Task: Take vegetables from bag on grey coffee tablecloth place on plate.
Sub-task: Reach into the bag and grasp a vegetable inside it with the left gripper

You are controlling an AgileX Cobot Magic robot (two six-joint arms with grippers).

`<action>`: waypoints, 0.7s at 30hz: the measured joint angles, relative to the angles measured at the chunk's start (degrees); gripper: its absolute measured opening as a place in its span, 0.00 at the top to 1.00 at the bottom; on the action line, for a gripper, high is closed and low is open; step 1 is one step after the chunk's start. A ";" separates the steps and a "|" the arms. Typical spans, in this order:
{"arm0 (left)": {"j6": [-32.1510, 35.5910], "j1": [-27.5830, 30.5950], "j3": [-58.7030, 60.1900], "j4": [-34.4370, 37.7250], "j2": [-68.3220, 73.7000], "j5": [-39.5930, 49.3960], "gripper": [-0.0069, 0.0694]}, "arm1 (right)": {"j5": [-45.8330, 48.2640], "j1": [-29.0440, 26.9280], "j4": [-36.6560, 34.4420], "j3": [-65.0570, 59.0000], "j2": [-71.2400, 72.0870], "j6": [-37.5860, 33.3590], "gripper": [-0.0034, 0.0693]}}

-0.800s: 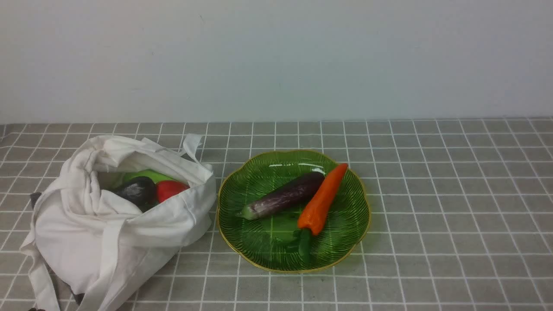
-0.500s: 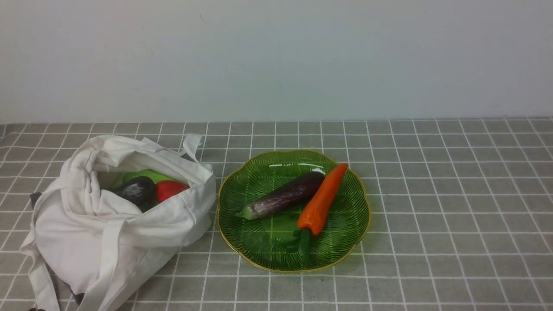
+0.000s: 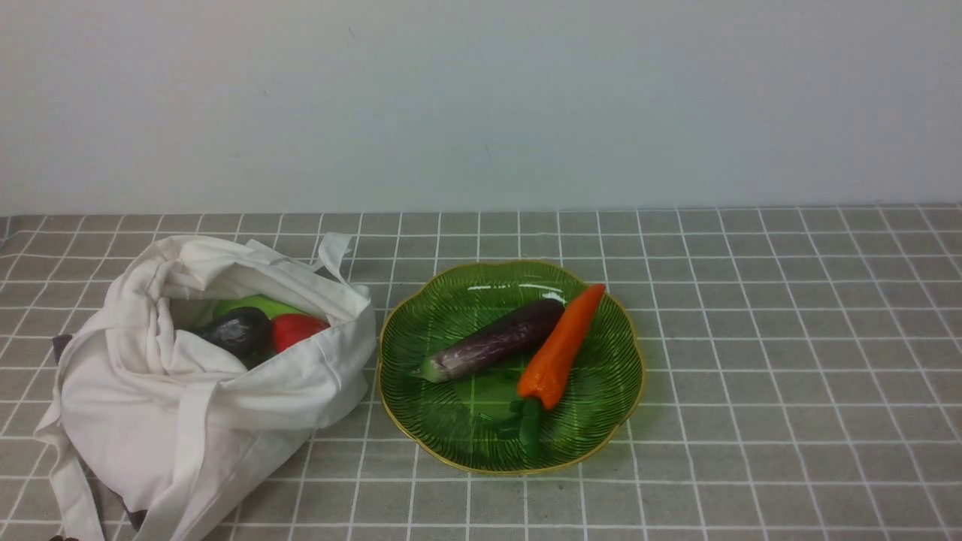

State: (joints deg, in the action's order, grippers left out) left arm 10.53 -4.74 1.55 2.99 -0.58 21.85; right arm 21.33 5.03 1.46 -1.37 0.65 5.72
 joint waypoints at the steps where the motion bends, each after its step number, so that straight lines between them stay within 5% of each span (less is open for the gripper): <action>1: 0.00 0.00 0.00 0.00 0.00 0.00 0.92 | 0.00 0.00 0.00 0.00 0.00 0.00 0.97; 10: -0.11 0.00 0.00 0.71 0.00 -0.06 0.92 | 0.00 0.00 0.00 0.00 0.00 0.00 0.97; 21: -9.98 0.00 0.16 34.90 0.00 -13.39 0.92 | 0.00 0.00 0.00 0.00 0.00 0.00 0.97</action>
State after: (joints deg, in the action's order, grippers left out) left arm 0.55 -4.74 1.71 37.89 -0.58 8.45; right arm 21.33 5.03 1.46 -1.37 0.65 5.72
